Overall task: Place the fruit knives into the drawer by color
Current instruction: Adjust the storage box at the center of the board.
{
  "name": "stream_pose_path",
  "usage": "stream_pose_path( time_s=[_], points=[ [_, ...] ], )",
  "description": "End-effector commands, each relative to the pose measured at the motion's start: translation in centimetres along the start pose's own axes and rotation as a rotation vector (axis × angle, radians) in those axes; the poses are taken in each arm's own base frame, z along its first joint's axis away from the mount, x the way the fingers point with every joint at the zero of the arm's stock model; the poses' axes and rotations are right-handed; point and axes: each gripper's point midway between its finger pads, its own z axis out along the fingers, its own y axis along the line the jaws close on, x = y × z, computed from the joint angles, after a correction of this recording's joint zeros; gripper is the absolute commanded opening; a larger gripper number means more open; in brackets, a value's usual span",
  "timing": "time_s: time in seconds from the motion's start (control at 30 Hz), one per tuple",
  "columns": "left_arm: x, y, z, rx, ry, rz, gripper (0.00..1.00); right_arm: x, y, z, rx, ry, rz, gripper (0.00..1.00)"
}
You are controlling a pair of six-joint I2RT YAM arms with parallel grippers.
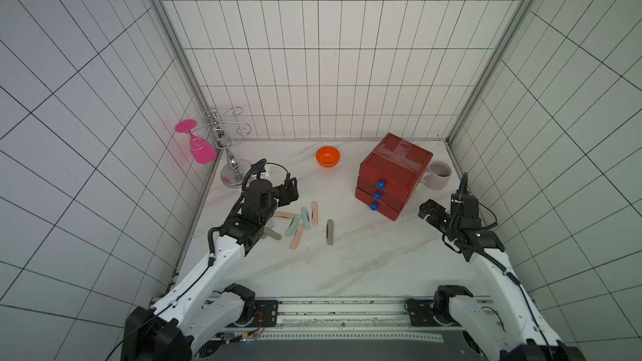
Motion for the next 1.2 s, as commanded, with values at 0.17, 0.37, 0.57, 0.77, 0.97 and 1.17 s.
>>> stream_pose_path(
  time_s=[0.17,0.37,0.57,0.77,0.97,1.17],
  points=[
    [1.8,-4.2,-1.4,0.098,0.058,-0.116,0.97,-6.1,5.4,-9.4,-0.128,-0.079,-0.094,0.99],
    [5.3,-8.7,-0.3,0.185,0.160,-0.123,0.97,-6.7,8.1,-11.2,-0.213,0.003,-0.141,0.29],
    [7.6,-13.1,0.4,0.283,0.245,-0.162,0.97,-7.5,10.6,-10.5,-0.273,0.081,-0.147,0.00],
    [8.5,-16.0,2.2,0.352,0.308,-0.214,0.97,-8.0,12.8,-9.4,-0.293,0.139,-0.199,0.00],
    [8.7,-19.1,4.7,0.393,0.348,-0.209,0.82,-8.8,14.5,-8.0,-0.304,0.163,-0.229,0.00],
    [9.4,-21.8,7.5,0.429,0.392,-0.197,0.40,-8.3,15.9,-5.7,-0.302,0.214,-0.268,0.00]
  ],
)
